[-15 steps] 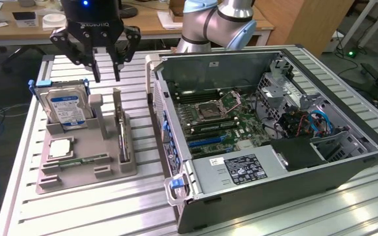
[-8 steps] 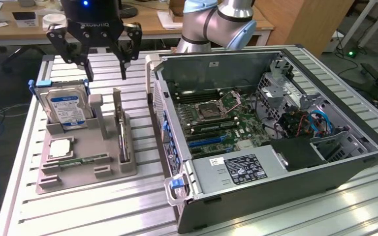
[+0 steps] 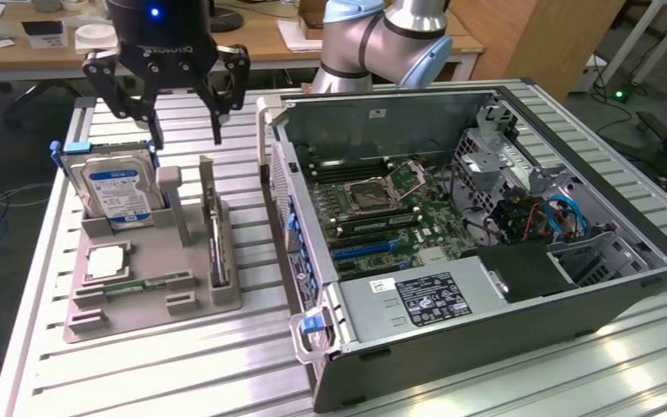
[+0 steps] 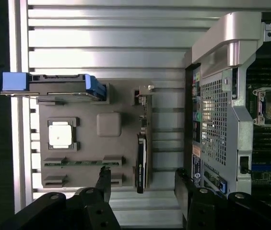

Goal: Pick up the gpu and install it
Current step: 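Pick up the gpu and move the gpu toward the slot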

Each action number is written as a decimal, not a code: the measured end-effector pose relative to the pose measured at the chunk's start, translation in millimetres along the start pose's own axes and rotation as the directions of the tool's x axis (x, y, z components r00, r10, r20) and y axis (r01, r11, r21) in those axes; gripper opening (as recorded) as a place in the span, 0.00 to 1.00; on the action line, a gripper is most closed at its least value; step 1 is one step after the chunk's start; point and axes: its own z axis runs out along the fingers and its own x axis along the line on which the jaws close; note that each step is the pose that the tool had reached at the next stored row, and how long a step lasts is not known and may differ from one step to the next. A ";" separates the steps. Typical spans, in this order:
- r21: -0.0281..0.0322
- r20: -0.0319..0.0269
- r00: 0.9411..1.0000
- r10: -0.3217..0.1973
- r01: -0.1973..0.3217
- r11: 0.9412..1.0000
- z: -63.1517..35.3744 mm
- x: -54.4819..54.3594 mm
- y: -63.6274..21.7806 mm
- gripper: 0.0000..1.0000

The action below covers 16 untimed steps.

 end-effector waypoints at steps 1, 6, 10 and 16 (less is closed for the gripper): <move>0.000 0.000 1.000 0.000 0.000 1.000 1.4 0.0 -0.1 0.65; 0.000 0.000 1.000 0.000 0.000 1.000 10.4 0.1 -0.4 0.65; 0.000 0.000 1.000 0.000 0.000 1.000 16.7 0.2 -0.6 0.65; -0.001 0.000 1.000 0.000 0.000 1.000 25.0 0.3 -1.0 0.65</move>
